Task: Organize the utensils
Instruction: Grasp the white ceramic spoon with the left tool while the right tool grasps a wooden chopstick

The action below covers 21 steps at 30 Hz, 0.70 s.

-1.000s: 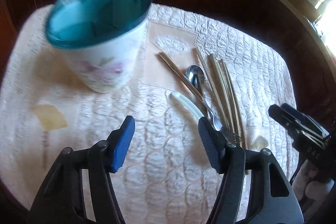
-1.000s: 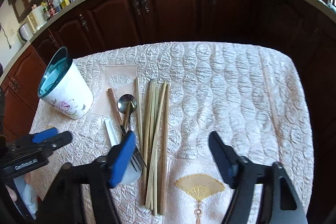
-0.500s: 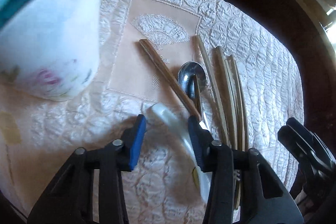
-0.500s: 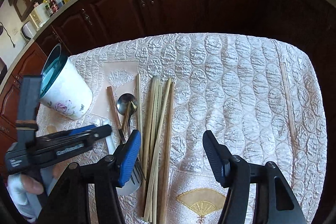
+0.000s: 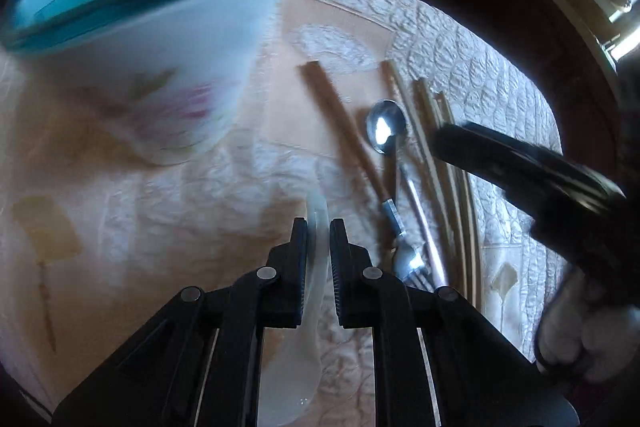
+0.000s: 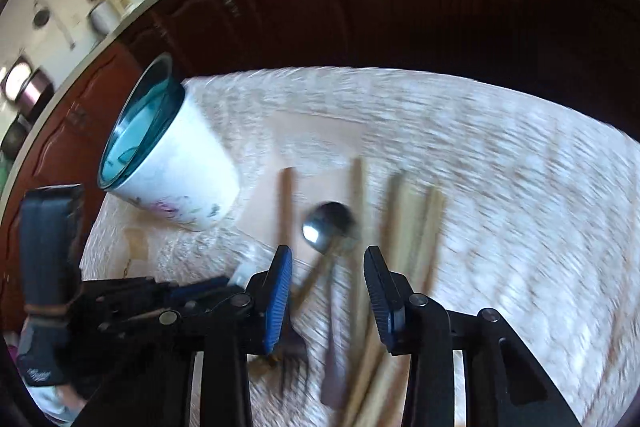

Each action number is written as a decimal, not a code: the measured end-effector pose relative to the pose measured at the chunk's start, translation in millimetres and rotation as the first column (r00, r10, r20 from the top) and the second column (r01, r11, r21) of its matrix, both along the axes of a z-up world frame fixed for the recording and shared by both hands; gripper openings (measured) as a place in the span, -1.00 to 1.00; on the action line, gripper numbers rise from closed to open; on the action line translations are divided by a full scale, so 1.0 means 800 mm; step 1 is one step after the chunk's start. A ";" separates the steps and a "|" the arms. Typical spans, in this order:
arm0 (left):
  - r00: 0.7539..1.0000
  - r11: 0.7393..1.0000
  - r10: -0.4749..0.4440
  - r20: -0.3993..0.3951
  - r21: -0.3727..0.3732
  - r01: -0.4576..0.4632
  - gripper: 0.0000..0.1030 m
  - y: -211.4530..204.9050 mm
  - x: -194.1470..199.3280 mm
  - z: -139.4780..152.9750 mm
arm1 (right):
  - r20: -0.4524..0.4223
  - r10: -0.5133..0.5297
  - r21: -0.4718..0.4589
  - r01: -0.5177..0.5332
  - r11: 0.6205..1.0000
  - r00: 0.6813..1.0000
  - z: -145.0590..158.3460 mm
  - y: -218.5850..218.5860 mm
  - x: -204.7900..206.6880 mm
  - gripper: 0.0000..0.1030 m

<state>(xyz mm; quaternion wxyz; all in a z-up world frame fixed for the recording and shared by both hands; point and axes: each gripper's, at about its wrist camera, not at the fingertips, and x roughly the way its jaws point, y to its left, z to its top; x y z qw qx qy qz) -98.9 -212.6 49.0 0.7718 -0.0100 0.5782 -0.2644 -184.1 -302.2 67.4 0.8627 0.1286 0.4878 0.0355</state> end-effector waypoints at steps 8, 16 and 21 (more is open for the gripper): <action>1.000 0.999 0.030 0.003 -0.017 -0.030 -0.81 0.035 0.002 0.007 | -0.081 0.106 -0.016 -0.108 0.994 0.991 -0.041 0.044 0.083 -0.28; 0.999 0.999 0.041 0.002 -0.019 -0.041 -0.81 0.035 0.006 0.005 | -0.140 0.126 -0.002 -0.128 0.992 0.982 -0.081 0.072 0.143 -0.72; 0.999 0.999 0.045 -0.014 -0.028 -0.045 -0.81 0.041 0.008 0.000 | -0.113 0.105 0.015 -0.104 0.994 0.988 -0.077 0.071 0.136 -0.82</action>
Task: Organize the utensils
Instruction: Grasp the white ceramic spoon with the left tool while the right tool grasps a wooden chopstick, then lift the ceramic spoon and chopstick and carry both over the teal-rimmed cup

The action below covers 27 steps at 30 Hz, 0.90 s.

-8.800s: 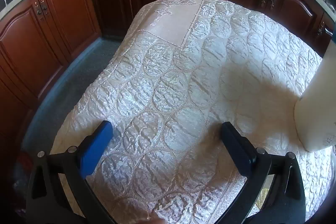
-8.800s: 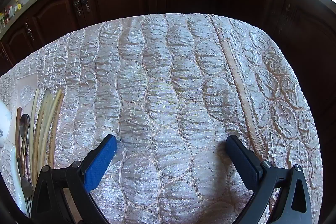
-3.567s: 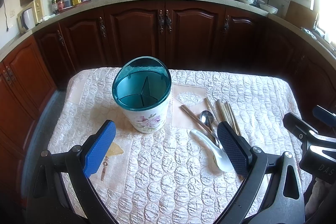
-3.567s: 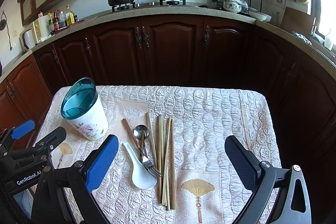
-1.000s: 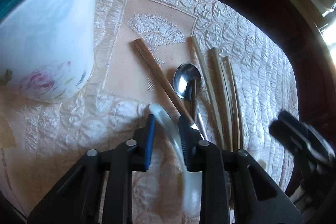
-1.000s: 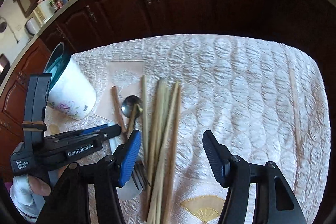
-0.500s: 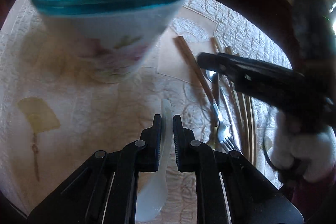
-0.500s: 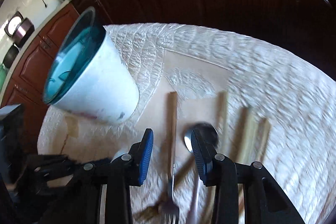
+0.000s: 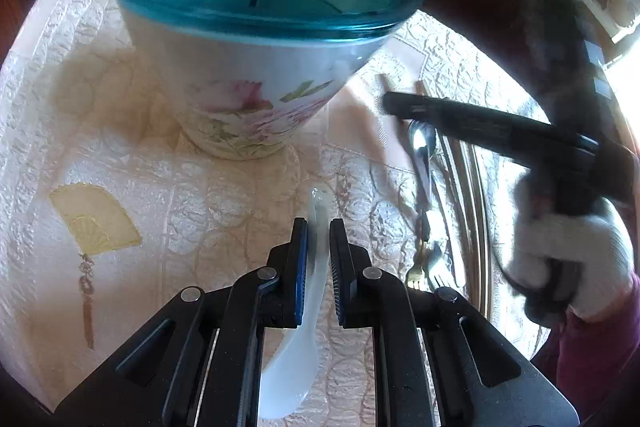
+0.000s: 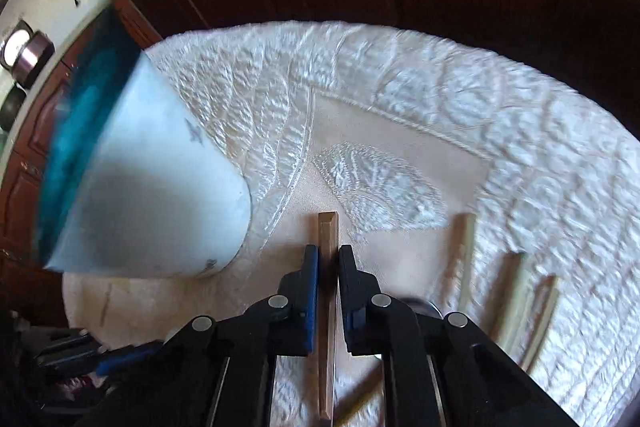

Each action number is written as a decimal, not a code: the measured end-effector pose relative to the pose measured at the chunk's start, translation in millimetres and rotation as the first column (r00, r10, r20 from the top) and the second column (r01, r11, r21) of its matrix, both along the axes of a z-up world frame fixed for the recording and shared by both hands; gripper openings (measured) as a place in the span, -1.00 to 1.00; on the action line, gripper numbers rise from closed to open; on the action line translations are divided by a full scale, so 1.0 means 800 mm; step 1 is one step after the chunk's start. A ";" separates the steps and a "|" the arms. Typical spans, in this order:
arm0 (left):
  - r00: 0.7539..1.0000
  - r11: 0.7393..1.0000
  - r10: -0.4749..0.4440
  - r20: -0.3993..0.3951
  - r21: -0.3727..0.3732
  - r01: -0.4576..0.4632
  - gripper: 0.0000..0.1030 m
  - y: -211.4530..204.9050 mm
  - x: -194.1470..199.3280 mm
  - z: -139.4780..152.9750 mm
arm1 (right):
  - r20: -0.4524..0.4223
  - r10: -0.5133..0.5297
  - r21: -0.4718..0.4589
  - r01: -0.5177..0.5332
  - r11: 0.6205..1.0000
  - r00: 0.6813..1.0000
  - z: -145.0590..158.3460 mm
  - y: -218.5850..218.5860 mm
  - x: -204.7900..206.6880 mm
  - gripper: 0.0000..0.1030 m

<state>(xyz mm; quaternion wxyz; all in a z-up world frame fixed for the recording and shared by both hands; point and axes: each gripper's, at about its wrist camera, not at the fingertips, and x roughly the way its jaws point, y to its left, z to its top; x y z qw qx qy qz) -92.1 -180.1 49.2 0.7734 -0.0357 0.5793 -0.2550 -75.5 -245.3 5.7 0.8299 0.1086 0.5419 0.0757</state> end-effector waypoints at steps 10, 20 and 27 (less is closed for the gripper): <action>0.998 0.999 -0.029 0.056 -0.034 0.031 -0.82 0.022 -0.011 0.038 | 0.177 -0.058 0.056 0.049 0.997 0.982 0.074 -0.006 -0.086 -0.82; 0.988 0.997 -0.053 0.143 -0.043 0.060 -0.82 0.050 -0.032 0.085 | 0.275 -0.097 0.071 0.080 0.994 0.956 0.140 -0.020 -0.180 -0.82; 0.990 0.993 -0.113 0.084 0.047 0.109 -0.65 0.020 -0.023 0.032 | 0.283 -0.131 0.078 0.113 0.990 0.950 0.159 -0.040 -0.208 -0.82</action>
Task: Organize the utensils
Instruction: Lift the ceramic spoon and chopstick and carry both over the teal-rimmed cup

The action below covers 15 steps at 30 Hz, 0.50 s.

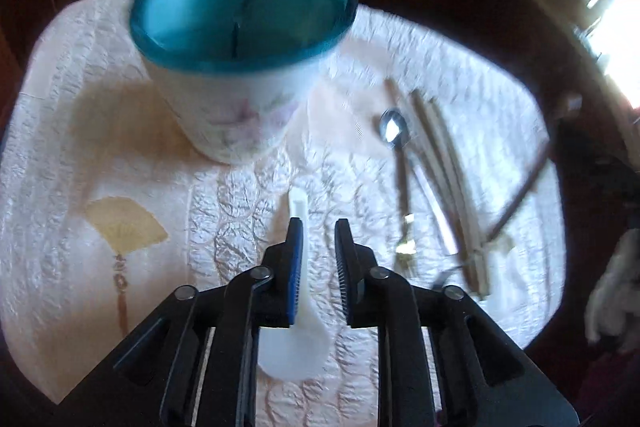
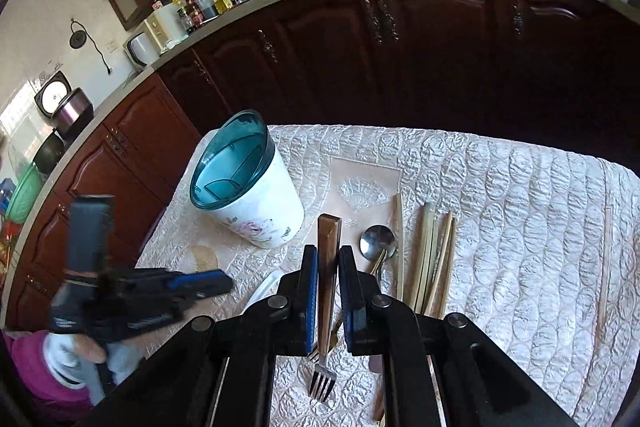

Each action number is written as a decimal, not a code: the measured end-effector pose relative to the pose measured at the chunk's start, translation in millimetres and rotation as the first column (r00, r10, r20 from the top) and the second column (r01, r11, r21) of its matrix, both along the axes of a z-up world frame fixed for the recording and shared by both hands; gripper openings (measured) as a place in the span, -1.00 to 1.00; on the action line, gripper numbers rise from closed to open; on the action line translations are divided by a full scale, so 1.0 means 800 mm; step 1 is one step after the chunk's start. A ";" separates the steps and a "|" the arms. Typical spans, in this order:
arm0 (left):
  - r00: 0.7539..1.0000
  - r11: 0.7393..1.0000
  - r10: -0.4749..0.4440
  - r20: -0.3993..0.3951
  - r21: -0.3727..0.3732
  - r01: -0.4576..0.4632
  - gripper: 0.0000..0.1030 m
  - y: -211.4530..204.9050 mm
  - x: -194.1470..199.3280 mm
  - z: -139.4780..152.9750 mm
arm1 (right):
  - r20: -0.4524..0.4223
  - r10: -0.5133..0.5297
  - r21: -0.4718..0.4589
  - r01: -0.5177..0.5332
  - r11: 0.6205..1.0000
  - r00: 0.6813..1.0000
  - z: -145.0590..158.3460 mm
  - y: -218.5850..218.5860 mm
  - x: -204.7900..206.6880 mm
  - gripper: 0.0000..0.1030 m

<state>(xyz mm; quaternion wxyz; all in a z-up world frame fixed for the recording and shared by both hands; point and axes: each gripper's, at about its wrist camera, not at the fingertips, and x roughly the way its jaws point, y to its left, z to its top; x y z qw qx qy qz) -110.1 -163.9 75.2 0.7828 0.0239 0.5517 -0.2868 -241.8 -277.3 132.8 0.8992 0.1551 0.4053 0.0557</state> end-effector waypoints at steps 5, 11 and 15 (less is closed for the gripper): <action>1.000 0.997 -0.027 -0.017 0.072 0.028 -0.59 -0.028 0.016 -0.036 | 0.001 -0.002 -0.009 0.002 1.000 1.000 0.007 -0.007 -0.014 -0.82; 0.999 0.994 -0.045 -0.013 0.100 0.046 -0.78 -0.037 0.023 -0.051 | 0.005 -0.006 -0.011 0.006 1.000 1.000 0.014 -0.011 -0.026 -0.82; 0.999 0.998 -0.051 0.016 0.037 0.050 -0.78 -0.014 0.009 -0.021 | 0.012 -0.004 -0.011 0.004 1.000 1.000 0.019 -0.008 -0.029 -0.82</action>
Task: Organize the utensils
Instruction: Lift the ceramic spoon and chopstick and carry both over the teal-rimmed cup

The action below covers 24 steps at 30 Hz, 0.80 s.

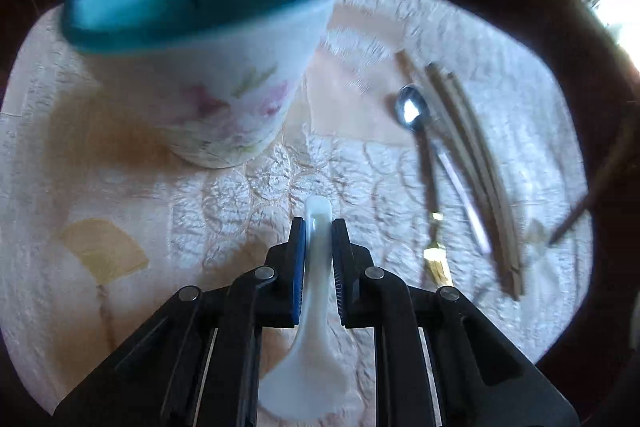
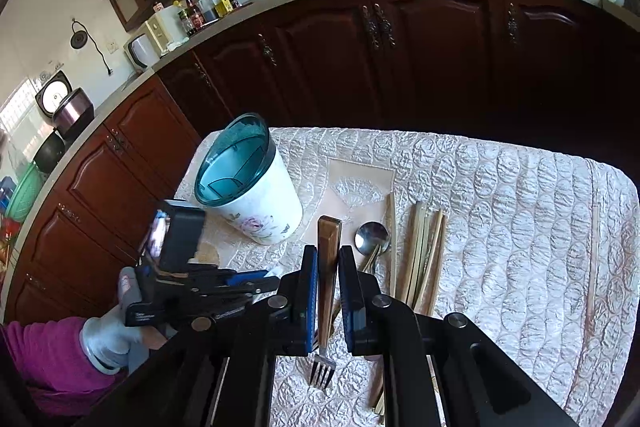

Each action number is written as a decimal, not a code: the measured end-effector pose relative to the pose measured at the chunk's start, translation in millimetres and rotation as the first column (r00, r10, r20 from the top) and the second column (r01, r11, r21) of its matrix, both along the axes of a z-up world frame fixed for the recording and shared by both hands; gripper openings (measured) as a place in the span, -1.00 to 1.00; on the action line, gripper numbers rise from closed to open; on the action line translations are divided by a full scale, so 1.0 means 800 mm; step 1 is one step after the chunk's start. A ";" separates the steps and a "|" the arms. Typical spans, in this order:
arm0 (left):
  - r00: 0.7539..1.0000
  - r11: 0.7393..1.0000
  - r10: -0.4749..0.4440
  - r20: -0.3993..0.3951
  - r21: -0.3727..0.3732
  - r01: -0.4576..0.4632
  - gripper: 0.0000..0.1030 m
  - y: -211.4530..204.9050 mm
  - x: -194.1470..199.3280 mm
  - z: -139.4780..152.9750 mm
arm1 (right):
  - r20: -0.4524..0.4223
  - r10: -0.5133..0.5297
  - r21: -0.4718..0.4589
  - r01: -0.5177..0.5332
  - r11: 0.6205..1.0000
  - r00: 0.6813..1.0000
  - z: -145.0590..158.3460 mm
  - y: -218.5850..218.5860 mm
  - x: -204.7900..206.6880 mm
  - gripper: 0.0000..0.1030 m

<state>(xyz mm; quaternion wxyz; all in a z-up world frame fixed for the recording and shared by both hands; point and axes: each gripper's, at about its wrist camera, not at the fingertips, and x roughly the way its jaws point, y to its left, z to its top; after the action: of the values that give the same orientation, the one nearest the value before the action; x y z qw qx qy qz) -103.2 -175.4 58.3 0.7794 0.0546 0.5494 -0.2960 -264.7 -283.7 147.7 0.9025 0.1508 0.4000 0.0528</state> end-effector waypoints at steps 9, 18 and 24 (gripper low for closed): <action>0.995 0.991 0.042 0.094 -0.133 -0.029 -0.78 0.063 -0.025 0.094 | 0.059 0.022 -0.025 -0.021 0.999 0.998 0.031 0.016 -0.015 -0.82; 0.953 0.951 0.185 0.240 -0.288 -0.112 -0.78 0.106 0.004 0.199 | 0.153 0.062 -0.040 -0.057 0.998 0.986 0.093 0.031 -0.010 -0.82; 0.894 0.924 0.302 0.332 -0.332 -0.189 -0.78 0.104 0.057 0.225 | 0.241 0.086 -0.054 -0.075 0.996 0.967 0.149 0.046 0.013 -0.82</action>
<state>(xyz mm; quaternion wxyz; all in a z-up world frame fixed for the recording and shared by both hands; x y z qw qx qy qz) -57.9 -92.1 238.6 0.9010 -0.0753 0.3421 -0.2558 -254.6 -247.1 266.8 0.9449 0.1067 0.2935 0.0984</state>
